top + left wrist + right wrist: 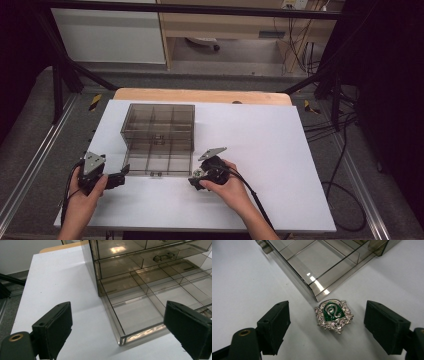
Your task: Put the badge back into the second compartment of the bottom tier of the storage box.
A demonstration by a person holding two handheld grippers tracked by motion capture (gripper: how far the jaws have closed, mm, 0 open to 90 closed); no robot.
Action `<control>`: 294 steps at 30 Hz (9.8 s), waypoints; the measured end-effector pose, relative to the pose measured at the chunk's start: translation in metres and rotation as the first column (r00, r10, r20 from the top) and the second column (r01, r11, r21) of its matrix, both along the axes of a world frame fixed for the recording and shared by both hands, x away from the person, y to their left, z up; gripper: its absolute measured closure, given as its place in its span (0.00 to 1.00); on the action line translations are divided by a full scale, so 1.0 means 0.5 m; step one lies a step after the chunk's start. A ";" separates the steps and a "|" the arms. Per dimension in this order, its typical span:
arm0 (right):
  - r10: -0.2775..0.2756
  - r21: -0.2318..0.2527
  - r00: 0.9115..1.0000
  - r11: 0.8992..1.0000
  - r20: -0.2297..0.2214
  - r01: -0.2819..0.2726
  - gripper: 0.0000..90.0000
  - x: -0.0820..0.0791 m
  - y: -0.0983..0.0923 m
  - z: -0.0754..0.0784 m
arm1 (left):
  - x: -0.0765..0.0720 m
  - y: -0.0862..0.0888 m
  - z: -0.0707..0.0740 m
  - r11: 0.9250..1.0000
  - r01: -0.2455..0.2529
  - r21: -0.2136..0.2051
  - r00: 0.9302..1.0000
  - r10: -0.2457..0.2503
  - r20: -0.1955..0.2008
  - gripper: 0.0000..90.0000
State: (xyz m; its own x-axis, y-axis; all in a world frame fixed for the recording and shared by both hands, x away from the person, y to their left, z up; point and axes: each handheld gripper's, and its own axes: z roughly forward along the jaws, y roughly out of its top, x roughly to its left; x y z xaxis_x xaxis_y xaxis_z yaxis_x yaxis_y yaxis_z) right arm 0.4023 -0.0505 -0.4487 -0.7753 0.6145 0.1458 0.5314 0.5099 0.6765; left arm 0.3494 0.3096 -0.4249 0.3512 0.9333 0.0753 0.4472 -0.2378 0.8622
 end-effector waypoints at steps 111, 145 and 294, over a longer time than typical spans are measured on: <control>0.055 -0.064 0.994 0.997 0.100 -0.049 0.63 -0.008 -0.002 0.010 | 0.001 -0.001 -0.004 1.000 0.017 0.009 1.000 -0.017 -0.013 0.10; 0.008 0.021 0.986 1.000 0.165 -0.011 0.63 -0.007 -0.020 0.055 | -0.001 0.007 0.000 1.000 -0.003 0.003 1.000 0.003 0.000 0.10; 0.113 0.062 0.980 0.990 0.161 -0.125 0.63 0.056 0.209 0.064 | -0.001 0.015 -0.002 1.000 -0.006 -0.012 1.000 0.006 -0.009 0.10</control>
